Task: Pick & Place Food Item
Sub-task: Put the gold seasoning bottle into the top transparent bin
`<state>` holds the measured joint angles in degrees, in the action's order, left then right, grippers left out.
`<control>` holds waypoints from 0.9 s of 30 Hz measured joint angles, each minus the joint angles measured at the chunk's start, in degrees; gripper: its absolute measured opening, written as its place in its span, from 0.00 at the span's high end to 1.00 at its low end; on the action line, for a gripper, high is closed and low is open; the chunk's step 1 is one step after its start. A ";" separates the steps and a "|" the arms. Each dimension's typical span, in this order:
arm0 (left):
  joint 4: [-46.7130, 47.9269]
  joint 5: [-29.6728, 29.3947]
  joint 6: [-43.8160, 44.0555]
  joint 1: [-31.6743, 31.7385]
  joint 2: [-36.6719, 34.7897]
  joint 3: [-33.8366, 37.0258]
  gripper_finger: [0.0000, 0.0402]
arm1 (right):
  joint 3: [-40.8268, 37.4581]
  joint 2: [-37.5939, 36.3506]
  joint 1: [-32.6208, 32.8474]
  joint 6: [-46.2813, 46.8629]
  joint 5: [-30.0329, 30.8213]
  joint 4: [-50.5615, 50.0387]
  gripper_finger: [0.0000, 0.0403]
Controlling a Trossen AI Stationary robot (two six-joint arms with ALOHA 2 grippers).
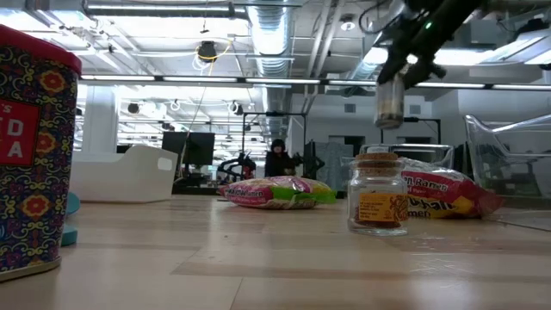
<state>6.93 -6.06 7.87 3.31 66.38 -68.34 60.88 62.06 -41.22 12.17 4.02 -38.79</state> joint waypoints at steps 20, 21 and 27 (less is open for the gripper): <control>0.87 -2.08 0.10 0.00 -0.01 -0.01 1.00 | -0.01 16.65 -5.68 -4.20 -1.61 17.16 0.34; 0.95 -2.08 0.12 0.00 -0.01 -0.01 1.00 | -0.25 17.09 -6.11 -4.20 -1.82 17.87 0.34; 1.20 -2.08 0.42 0.00 -0.01 -0.01 1.00 | -2.72 18.85 -7.22 -4.00 -4.12 21.96 0.34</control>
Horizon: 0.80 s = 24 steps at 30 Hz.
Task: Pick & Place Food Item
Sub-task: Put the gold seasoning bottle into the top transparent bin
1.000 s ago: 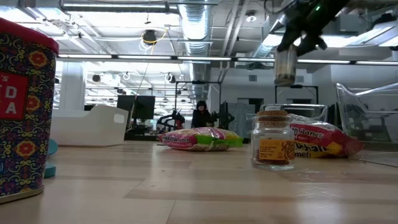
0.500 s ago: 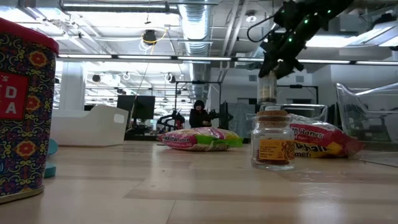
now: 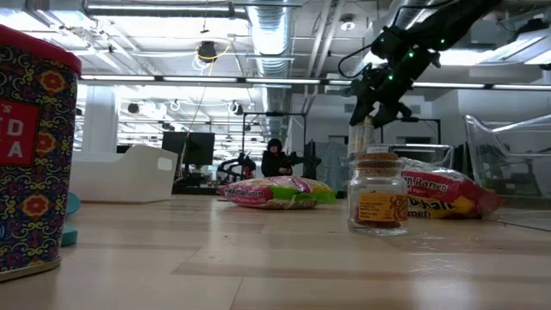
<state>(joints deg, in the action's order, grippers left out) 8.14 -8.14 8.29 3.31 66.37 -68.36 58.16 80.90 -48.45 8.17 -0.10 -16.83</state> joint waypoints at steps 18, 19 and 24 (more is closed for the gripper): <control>0.00 0.00 2.72 0.00 0.00 0.00 1.00 | -10.78 -0.12 4.63 0.91 2.57 9.62 0.34; 0.00 0.00 2.72 0.00 0.00 0.00 1.00 | -11.05 -0.02 4.97 0.82 3.30 9.84 0.34; -0.02 0.00 3.17 0.00 0.00 0.00 1.00 | -13.25 0.02 5.05 0.45 4.46 13.78 0.34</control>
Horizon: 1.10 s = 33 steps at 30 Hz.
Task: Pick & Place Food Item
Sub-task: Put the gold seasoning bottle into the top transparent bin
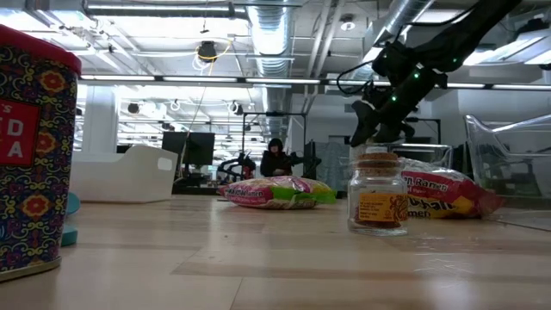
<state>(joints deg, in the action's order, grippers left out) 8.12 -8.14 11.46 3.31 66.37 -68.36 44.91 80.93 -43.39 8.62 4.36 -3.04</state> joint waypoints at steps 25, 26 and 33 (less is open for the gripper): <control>-1.32 0.00 2.56 0.00 0.00 0.00 1.00 | -5.97 0.02 1.44 -3.15 -0.07 5.27 0.34; -1.32 0.00 2.57 0.00 0.00 0.00 1.00 | -5.97 0.02 1.44 -3.13 -0.09 5.43 0.34; -1.48 0.00 2.97 -0.02 0.00 0.00 1.00 | -5.97 0.02 1.37 -3.52 -0.29 5.25 0.34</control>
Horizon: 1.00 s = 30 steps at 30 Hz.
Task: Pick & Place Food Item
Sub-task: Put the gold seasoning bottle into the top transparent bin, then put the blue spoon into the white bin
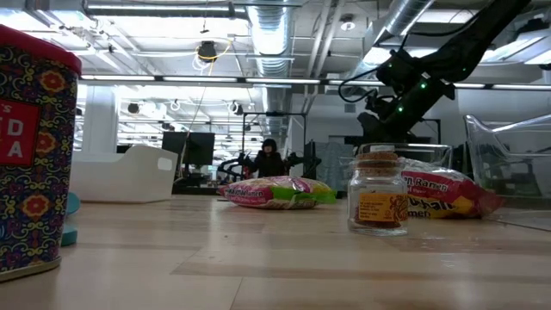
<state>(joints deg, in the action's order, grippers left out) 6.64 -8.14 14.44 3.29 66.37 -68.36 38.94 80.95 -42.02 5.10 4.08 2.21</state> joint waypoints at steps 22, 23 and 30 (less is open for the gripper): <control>-0.02 0.01 1.03 0.01 0.00 0.00 1.00 | 0.11 -12.33 -3.17 5.62 -2.36 -1.05 0.23; -0.02 0.00 1.02 0.02 0.00 0.00 1.00 | 0.11 -13.75 -3.49 6.05 -2.43 -2.28 0.25; 0.11 0.00 -0.50 0.00 0.00 0.00 1.00 | 0.09 -26.33 -4.15 9.26 -14.66 -9.30 0.28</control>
<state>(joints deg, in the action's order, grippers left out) 6.75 -8.14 13.93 3.29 66.37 -68.36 39.03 54.62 -46.17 14.37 -10.58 -7.09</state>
